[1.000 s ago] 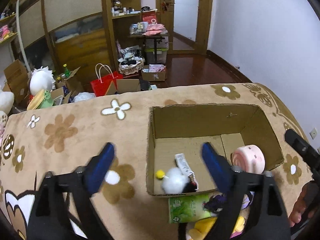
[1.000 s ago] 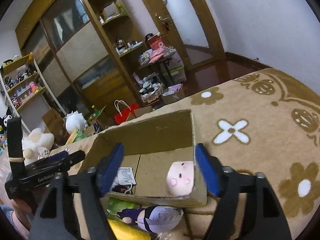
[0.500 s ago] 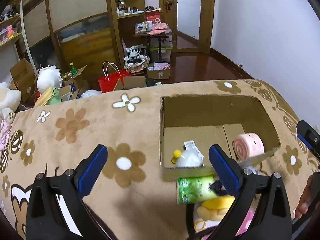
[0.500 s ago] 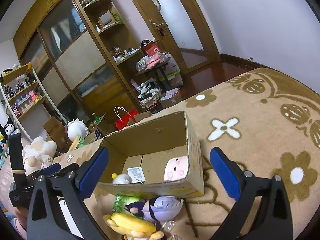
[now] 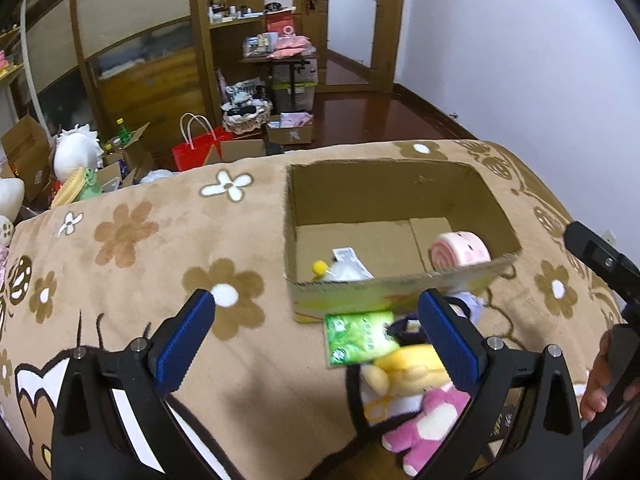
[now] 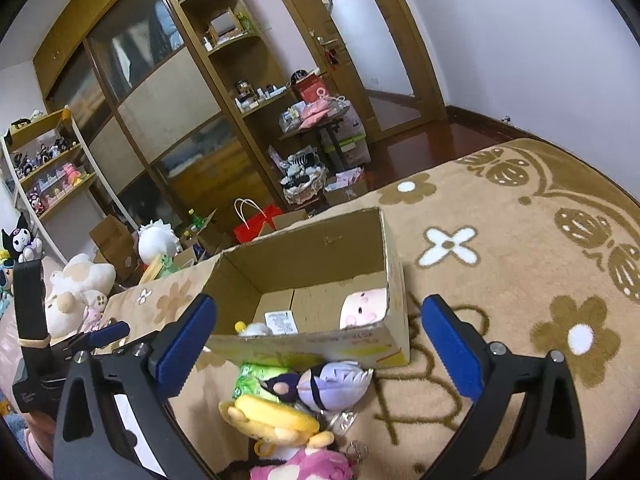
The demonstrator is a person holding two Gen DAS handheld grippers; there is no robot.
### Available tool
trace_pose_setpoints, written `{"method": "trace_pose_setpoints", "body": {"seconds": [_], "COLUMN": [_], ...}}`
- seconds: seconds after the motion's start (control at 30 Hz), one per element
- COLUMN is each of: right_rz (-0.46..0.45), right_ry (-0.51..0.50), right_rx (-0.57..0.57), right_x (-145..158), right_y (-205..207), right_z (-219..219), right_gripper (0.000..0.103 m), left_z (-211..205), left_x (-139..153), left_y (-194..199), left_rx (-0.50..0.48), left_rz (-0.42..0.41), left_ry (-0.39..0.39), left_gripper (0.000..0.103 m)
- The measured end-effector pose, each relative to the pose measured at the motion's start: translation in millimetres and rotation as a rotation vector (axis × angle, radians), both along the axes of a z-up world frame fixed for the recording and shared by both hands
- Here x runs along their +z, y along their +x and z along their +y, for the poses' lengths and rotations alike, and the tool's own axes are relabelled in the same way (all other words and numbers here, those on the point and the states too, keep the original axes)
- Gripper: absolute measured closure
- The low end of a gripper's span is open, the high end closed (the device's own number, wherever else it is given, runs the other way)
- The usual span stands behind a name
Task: Organize soft objects
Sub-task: 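Withdraw both open grippers from the box toward the remaining toys, then grasp purple-haired doll plush with right gripper while left gripper grasps yellow plush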
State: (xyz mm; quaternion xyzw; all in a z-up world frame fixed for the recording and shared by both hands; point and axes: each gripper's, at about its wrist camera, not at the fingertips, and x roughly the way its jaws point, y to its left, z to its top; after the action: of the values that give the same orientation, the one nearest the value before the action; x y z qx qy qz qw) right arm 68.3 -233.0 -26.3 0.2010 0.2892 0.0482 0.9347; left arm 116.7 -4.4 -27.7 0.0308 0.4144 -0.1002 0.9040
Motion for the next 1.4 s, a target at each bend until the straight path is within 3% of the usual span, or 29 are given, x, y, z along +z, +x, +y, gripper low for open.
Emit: {"method": "trace_pose_setpoints", "body": {"seconds": [0.53, 1.4], "right_rz": [0.110, 0.324], "right_ry": [-0.019, 0.024], "right_rx": [0.074, 0.129], "right_x": [-12.7, -69.5], "right_y": [0.4, 39.8], "right_z": [15.5, 17.1], "right_gripper": [0.000, 0.000], "left_z": [-19.1, -67.7], "left_x": [-6.5, -69.0], "left_y": [-20.9, -7.3], "left_rx": [-0.090, -0.224], "left_rz": [0.003, 0.132], "left_ry": [0.011, 0.095], "left_gripper": [0.003, 0.003]}}
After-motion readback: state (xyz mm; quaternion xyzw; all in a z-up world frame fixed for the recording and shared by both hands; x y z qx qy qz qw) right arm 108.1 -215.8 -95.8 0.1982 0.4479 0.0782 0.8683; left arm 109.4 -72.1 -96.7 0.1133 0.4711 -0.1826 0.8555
